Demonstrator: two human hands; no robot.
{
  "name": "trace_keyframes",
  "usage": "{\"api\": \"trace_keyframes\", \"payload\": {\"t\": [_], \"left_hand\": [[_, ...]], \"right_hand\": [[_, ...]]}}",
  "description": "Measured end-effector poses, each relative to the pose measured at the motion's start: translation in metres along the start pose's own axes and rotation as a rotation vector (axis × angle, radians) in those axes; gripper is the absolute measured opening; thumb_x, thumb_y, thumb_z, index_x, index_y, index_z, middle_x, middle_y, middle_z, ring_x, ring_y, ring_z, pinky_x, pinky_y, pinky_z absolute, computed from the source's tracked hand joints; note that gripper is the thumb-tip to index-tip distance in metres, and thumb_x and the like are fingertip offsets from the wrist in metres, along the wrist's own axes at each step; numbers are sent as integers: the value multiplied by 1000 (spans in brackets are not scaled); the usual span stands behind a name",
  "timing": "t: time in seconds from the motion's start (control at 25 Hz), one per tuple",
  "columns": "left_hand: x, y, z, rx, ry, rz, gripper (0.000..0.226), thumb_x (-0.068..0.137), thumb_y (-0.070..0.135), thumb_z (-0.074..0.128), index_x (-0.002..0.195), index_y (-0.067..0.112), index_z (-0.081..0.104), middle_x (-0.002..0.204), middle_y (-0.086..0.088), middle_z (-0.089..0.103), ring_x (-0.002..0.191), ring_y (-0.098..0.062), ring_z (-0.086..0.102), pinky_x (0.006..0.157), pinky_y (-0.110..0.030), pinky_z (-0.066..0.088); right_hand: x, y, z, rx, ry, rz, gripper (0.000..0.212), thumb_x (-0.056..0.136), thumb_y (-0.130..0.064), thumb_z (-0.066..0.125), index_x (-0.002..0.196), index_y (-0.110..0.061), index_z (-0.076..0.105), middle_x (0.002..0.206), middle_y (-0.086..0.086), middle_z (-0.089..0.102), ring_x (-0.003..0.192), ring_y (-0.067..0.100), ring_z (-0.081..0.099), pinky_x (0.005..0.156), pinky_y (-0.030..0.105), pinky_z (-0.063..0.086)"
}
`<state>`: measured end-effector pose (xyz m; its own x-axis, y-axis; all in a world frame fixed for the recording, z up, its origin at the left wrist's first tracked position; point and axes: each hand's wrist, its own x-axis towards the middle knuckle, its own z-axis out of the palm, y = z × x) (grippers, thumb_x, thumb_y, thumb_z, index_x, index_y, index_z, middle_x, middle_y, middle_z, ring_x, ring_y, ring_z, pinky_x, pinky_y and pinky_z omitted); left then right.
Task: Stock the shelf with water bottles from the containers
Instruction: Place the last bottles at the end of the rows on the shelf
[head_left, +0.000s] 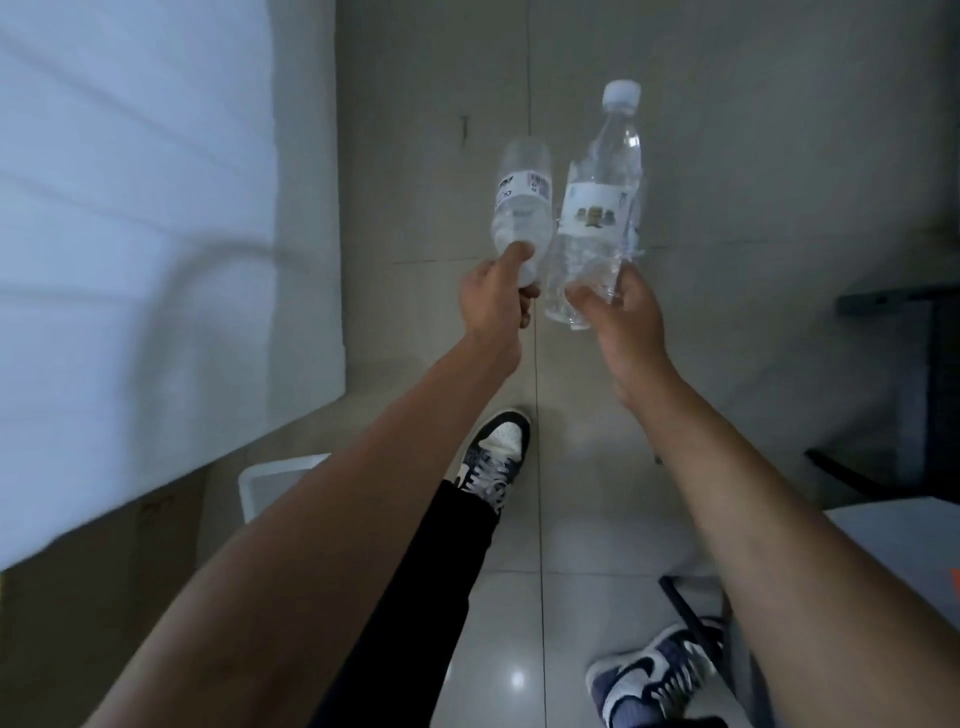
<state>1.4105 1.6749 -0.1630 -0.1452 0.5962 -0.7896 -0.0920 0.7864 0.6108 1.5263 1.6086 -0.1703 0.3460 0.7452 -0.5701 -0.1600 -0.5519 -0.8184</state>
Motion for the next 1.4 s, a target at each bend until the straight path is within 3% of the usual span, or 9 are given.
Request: {"api": "trace_keyframes", "payload": {"t": [0.4, 0.6, 0.72, 0.84, 1.0, 1.16, 1.24, 1.32, 1.4], "left_hand": [[-314, 310, 61, 572, -254, 765, 35, 75, 28, 67, 67, -4, 57, 47, -8, 63, 39, -14, 49, 46, -28, 41], [-479, 410, 115, 630, -541, 1022, 40, 79, 29, 68, 71, -7, 55, 49, -12, 64, 39, -20, 61, 39, -21, 40], [-562, 436, 149, 660, -641, 1180, 41, 76, 32, 70, 77, -8, 59, 59, -18, 66, 41, -15, 62, 36, -28, 42], [-643, 436, 173, 693, -715, 1375, 43, 72, 39, 71, 79, -2, 58, 67, -18, 66, 54, -27, 63, 48, -42, 49], [-717, 420, 196, 659, -830, 1488, 34, 73, 37, 72, 72, 8, 55, 57, 3, 54, 56, -22, 50, 50, -33, 36], [-774, 406, 225, 630, -941, 1587, 36, 75, 38, 71, 81, 5, 60, 70, -13, 60, 61, -20, 45, 56, -34, 35], [-795, 402, 247, 620, -1025, 1634, 34, 75, 38, 69, 83, 6, 60, 67, -7, 57, 60, -19, 44, 56, -32, 33], [-808, 401, 271, 621, -1110, 1656, 26, 76, 34, 68, 81, 10, 60, 62, 4, 53, 57, -14, 44, 54, -29, 32], [-816, 402, 303, 648, -1202, 1687, 20, 77, 31, 67, 82, 14, 60, 63, 8, 54, 58, -12, 48, 54, -26, 34]], "right_hand": [[-182, -345, -112, 127, 257, -409, 49, 93, -11, 73, 137, -7, 54, 126, 14, 69, 117, 29, 67, 102, 51, 54], [-306, -454, -188, 104, 433, -530, 53, 93, 0, 70, 142, -2, 48, 132, 14, 67, 122, 24, 65, 104, 43, 53], [-372, -483, -221, 137, 489, -575, 49, 93, 3, 69, 137, -6, 51, 127, 9, 69, 118, 18, 67, 95, 31, 54], [-437, -496, -255, 135, 612, -609, 51, 89, 3, 73, 134, -8, 54, 124, 6, 70, 116, 18, 68, 98, 36, 54], [-506, -499, -295, 141, 721, -601, 54, 87, 3, 75, 134, -9, 53, 125, 5, 70, 115, 16, 68, 100, 38, 56], [-552, -499, -333, 71, 904, -581, 56, 73, -24, 82, 122, -31, 56, 114, -8, 72, 105, 9, 70, 95, 46, 59], [-565, -504, -350, 89, 996, -611, 63, 66, -25, 82, 119, -37, 50, 112, -8, 69, 101, 5, 69, 86, 37, 61], [-569, -507, -365, 122, 1042, -673, 75, 64, -16, 80, 127, -32, 43, 115, -5, 63, 101, -3, 66, 82, 18, 56], [-567, -508, -385, 116, 1113, -671, 76, 64, -13, 77, 130, -27, 42, 113, -8, 61, 98, -10, 64, 80, 11, 52]]}}
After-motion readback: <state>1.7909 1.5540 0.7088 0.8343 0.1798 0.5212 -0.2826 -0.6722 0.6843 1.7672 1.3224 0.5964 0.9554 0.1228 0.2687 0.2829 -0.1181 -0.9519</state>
